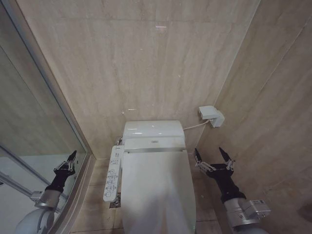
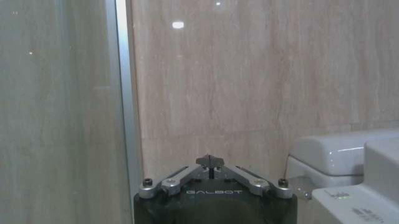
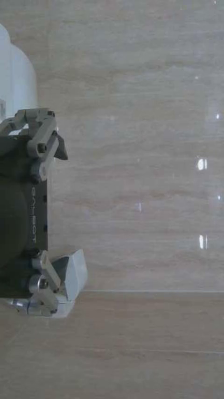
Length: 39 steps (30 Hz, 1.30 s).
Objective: Open the toilet lid, clean the toilet bowl with a toilet brush, close the toilet lid, and flush.
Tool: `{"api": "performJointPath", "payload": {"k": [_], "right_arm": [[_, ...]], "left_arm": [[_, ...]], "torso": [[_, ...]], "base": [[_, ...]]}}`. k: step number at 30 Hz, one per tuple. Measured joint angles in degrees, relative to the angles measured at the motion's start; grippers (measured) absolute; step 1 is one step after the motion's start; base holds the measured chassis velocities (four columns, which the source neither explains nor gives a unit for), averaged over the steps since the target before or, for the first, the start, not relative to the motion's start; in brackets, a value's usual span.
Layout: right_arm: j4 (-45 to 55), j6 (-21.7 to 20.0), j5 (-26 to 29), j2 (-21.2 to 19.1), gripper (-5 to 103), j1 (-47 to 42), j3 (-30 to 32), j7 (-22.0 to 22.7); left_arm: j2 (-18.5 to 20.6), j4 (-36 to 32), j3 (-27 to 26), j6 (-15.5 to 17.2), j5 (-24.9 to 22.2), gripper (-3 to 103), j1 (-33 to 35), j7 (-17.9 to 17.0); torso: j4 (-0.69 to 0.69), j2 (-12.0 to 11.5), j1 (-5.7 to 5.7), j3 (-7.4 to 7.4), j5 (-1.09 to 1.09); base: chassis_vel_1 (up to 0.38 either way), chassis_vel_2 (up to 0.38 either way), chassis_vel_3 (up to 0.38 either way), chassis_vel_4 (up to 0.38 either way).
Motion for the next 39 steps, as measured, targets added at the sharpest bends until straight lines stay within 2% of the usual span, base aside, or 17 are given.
{"api": "performJointPath", "payload": {"k": [11, 25, 39], "right_arm": [[0.0, 0.0, 0.0, 0.0, 100, 0.0, 0.0, 0.0], [0.0, 0.0, 0.0, 0.0, 100, 0.0, 0.0, 0.0], [0.0, 0.0, 0.0, 0.0, 100, 0.0, 0.0, 0.0]], "left_arm": [[-0.5, 5.7, 1.5, -2.7, 0.6, 0, -3.8, 2.5], [3.2, 14.4, 5.5, -3.9, -0.2, 0, -10.8, 4.6], [4.7, 24.7, 15.9, -5.7, -4.4, 0, -21.4, 8.6]], "torso": [[0.00, 0.0, 0.00, 0.00, 0.00], [0.00, 0.0, 0.00, 0.00, 0.00], [0.00, 0.0, 0.00, 0.00, -0.01]], "base": [[0.000, 0.000, 0.000, 0.000], [0.000, 0.000, 0.000, 0.000], [0.000, 0.000, 0.000, 0.000]]}}
